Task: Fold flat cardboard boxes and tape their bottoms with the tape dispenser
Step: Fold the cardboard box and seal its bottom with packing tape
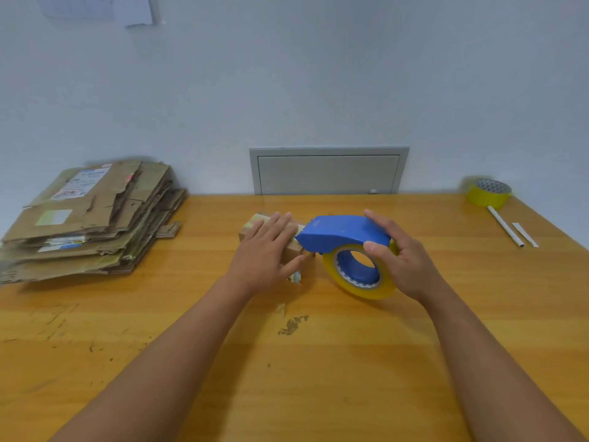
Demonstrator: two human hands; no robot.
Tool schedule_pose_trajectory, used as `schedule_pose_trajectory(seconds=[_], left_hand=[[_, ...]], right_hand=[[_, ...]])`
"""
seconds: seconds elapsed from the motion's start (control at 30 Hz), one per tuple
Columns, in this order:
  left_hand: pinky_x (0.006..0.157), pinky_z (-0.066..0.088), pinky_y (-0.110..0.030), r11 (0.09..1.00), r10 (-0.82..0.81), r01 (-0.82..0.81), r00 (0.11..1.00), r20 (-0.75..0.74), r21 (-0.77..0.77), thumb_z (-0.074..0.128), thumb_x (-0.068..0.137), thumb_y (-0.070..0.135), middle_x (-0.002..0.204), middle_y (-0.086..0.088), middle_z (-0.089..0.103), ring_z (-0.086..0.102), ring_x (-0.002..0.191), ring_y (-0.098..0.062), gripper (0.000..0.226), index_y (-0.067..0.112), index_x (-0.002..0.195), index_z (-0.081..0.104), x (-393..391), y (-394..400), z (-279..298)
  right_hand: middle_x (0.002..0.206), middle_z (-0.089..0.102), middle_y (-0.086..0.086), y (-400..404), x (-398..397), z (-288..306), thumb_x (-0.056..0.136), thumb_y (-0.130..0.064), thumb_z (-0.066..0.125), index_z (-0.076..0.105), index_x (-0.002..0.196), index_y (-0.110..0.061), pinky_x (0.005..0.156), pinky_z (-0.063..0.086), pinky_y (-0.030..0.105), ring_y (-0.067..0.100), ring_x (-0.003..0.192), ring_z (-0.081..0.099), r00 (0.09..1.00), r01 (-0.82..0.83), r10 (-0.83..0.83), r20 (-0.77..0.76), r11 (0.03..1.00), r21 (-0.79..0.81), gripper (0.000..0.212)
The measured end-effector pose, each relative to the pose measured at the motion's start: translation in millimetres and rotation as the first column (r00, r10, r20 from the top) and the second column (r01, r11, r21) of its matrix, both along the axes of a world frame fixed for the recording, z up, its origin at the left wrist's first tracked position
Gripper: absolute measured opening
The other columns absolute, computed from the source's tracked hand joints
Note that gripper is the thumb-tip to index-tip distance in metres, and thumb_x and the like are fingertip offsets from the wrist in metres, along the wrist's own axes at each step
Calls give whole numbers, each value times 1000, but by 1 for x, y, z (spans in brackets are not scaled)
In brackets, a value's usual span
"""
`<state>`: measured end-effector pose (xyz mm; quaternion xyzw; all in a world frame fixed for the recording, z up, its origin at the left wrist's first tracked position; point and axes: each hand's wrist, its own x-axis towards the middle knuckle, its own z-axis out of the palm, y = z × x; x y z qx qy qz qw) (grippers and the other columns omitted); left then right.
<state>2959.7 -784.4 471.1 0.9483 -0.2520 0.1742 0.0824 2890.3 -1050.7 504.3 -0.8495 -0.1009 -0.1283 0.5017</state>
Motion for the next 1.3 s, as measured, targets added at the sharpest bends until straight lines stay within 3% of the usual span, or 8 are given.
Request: schedule_pose_trajectory(seconds=[0.2, 0.43, 0.7, 0.8, 0.9, 1.1, 1.23, 1.3], left_hand=[[124, 6, -36, 997, -71, 71, 997, 12, 9, 29, 100, 52, 163, 1, 23, 13, 151, -15, 61, 25, 155, 28, 4, 0, -1], [121, 9, -35, 996, -72, 69, 995, -65, -58, 43, 101, 47, 162, 4, 25, 16, 150, -14, 57, 29, 154, 30, 7, 3, 6], [123, 3, -37, 998, -44, 37, 984, -170, -46, 41, 102, 47, 165, 5, 15, 7, 152, -14, 58, 32, 155, 25, 8, 0, 9], [123, 0, -39, 996, -63, 50, 976, -208, -70, 42, 103, 44, 165, 2, 13, 4, 152, -17, 55, 36, 155, 24, 8, -1, 10], [122, -2, -41, 996, -78, 66, 969, -236, -61, 41, 103, 41, 165, 0, 12, 3, 152, -20, 52, 44, 152, 24, 10, -3, 12], [120, -2, -42, 983, -81, 27, 950, -301, -180, 33, 91, 54, 163, 2, 20, 8, 151, -17, 54, 47, 144, 40, 10, -7, 15], [120, 2, -45, 953, -3, -56, 981, -193, -299, 46, 98, 55, 157, 1, 37, 19, 149, -20, 38, 42, 132, 57, 10, -22, 7], [119, 4, -45, 948, 26, -73, 988, -151, -309, 51, 98, 49, 153, 0, 42, 23, 148, -22, 32, 38, 127, 61, 11, -28, 4]], right_hand=[[123, 54, -34, 3, 0, -4, 73, -63, 64, 53, 121, -64, 81, 44, 7, -11, 109, 54, 1000, 9, -7, -23, 998, 66, 50], [125, 52, -33, 8, -9, -3, 76, -55, 66, 55, 131, -50, 78, 41, 0, -16, 107, 51, 1000, 6, -5, -26, 999, 54, 55], [122, 48, -41, -22, -42, 1, 78, -57, 64, 53, 121, -61, 79, 40, 1, -21, 109, 47, 999, 25, -28, -47, 998, -60, 45], [123, 52, -36, -24, -46, 5, 77, -57, 65, 55, 118, -62, 80, 40, 6, -15, 110, 51, 997, 15, -20, -70, 997, -78, 42], [123, 56, -23, -14, -31, 10, 85, -47, 71, 60, 125, -48, 85, 40, 15, 2, 109, 54, 997, 5, -17, -77, 989, -149, 42], [120, 59, -15, -2, -2, 18, 89, -45, 67, 64, 124, -38, 78, 39, 14, 9, 108, 55, 991, -9, -18, -131, 979, -202, 36], [117, 62, -12, 5, 7, 18, 82, -56, 66, 68, 121, -32, 82, 42, 26, 11, 107, 56, 986, 1, -47, -159, 961, -278, 46], [118, 62, -13, 4, 3, 11, 82, -55, 66, 68, 120, -33, 82, 42, 24, 10, 107, 56, 985, 20, -67, -156, 958, -286, 44]])
